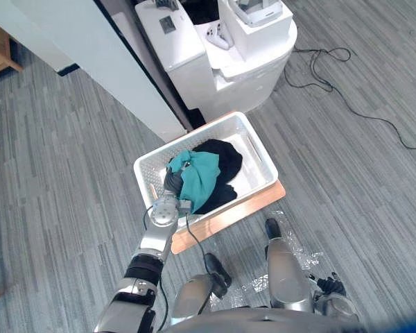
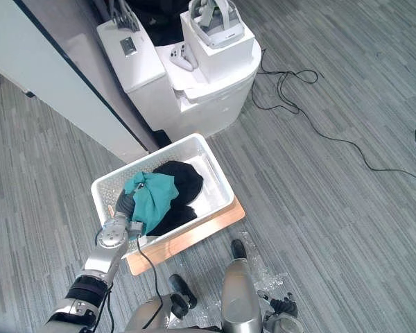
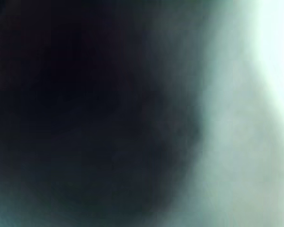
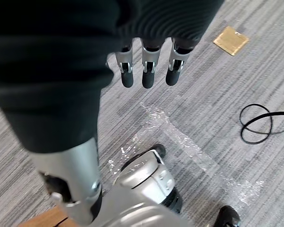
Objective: Tidy the bed and pick cloth on bed and put in laundry
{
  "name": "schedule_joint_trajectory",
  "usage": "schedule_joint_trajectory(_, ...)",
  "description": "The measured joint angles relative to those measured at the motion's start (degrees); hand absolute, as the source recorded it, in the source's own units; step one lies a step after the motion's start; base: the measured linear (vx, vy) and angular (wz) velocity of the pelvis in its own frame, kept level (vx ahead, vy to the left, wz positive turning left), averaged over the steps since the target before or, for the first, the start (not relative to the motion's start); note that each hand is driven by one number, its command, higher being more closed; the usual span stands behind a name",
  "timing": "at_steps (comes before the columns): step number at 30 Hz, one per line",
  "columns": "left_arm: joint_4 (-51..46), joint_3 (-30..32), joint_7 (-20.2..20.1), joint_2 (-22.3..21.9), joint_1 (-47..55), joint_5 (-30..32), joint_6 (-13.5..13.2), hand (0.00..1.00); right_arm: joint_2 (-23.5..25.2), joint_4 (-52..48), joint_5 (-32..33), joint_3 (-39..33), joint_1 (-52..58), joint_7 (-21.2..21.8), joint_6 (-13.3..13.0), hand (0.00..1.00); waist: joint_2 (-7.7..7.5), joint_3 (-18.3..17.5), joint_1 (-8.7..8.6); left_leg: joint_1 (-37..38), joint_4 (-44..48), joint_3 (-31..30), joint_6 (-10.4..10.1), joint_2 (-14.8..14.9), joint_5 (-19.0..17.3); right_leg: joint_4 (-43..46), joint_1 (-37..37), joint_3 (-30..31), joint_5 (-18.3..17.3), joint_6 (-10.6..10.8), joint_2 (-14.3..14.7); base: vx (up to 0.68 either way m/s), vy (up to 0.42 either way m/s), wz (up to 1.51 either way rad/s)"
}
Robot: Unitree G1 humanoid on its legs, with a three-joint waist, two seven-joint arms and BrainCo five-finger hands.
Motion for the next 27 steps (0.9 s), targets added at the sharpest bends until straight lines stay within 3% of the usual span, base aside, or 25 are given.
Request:
schedule_joint_trajectory(4,1.8,1.2,0.2,-0.3,-1.5,0.0,0.1,0.0,0.0,-0.4,0.1,0.5,-0.2,-0.3,-0.1,0.0,-0.41,0.2,1.13,-0.2,0.5,1.0,-0.2,0.1,-0.1,0.0,-0.1,0.2,0.0,0.0,-0.1,0.02,0.013,-0.02)
schedule_joint_trajectory(12,1.5,3.4,1.2,-0.2,-1.4,-2.2,0.4,0.0,0.4,-0.1,1.0,0.5,-0.2,-0.4,0.0,0.0,-0.75,0.4,1.43,0.8,0.8,0.3,-0.3,0.2,-0.2,-0.1,1.6,-0.7,0.0,0.0,-0.4,-0.01,0.009,0.06)
schedule_joint_trajectory(16,-5.9,3.5,-0.8,-0.2,2.6,-4.1,0.6,0.0,0.3,0.8,1.0,0.3,0.1,0.0,0.0,0.0,-0.85,0.2,1.8,2.4,0.2,-1.1,-0.3,0.7,-0.2,-1.2,4.7,-2.4,0.0,-0.1,-0.3,-0.02,-0.008,0.15)
schedule_joint_trajectory(27,-14.4,7.0,-3.3,-0.2,12.7,-11.3,0.0,0.0,-1.1,7.5,0.9,-2.4,1.1,2.6,1.6,0.0,0.28,-6.6,4.32,7.7,-7.8,-7.0,-0.4,-0.2,3.4,-9.6,14.5,-9.5,0.9,0.0,-0.5,0.07,0.002,0.28)
